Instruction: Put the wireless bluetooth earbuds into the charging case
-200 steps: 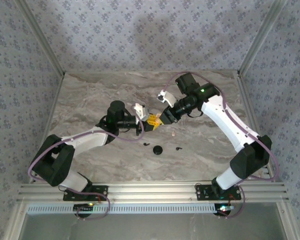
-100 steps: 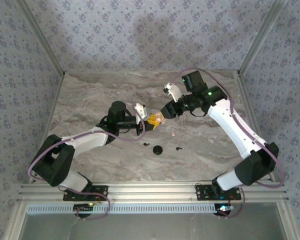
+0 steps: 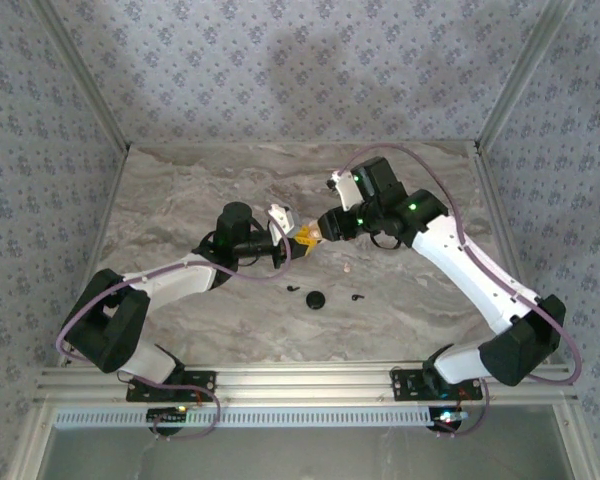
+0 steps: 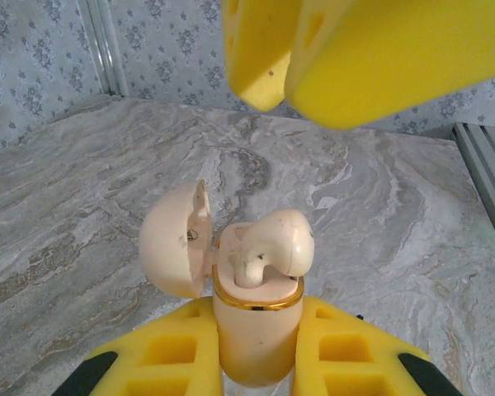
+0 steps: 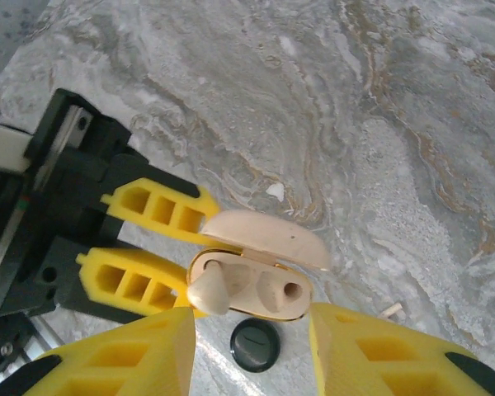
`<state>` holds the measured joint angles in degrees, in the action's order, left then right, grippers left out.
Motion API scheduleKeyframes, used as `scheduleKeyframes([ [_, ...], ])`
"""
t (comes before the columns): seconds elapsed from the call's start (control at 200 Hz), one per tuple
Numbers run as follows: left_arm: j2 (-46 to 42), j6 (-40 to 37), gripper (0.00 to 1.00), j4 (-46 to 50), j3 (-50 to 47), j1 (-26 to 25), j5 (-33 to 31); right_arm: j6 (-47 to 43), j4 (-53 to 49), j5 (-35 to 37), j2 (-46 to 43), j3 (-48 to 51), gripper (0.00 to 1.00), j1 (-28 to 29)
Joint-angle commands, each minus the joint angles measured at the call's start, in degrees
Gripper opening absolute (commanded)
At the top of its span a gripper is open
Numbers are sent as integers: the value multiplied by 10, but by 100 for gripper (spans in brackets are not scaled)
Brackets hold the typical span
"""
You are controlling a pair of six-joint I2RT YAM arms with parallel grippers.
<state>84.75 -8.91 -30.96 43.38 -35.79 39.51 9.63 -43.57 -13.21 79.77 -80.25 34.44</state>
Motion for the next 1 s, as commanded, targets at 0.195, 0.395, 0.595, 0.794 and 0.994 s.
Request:
scheduleKeyframes([
  [0.195,5,3,11,-4,22,-5,1,25,24,-12,16,15,43,12],
  [0.395,9,3,11,-5,27,-5,3,17,14,-21,33,18,42,17],
  [0.595,7,6,11,-15,22,-4,4,14,2,-9,32,27,33,15],
  [0.794,2,7,11,-24,18,-4,6,12,2,-10,27,38,29,4],
  [0.994,-1,11,11,-34,15,-3,15,2,-2,-11,23,47,27,-8],
])
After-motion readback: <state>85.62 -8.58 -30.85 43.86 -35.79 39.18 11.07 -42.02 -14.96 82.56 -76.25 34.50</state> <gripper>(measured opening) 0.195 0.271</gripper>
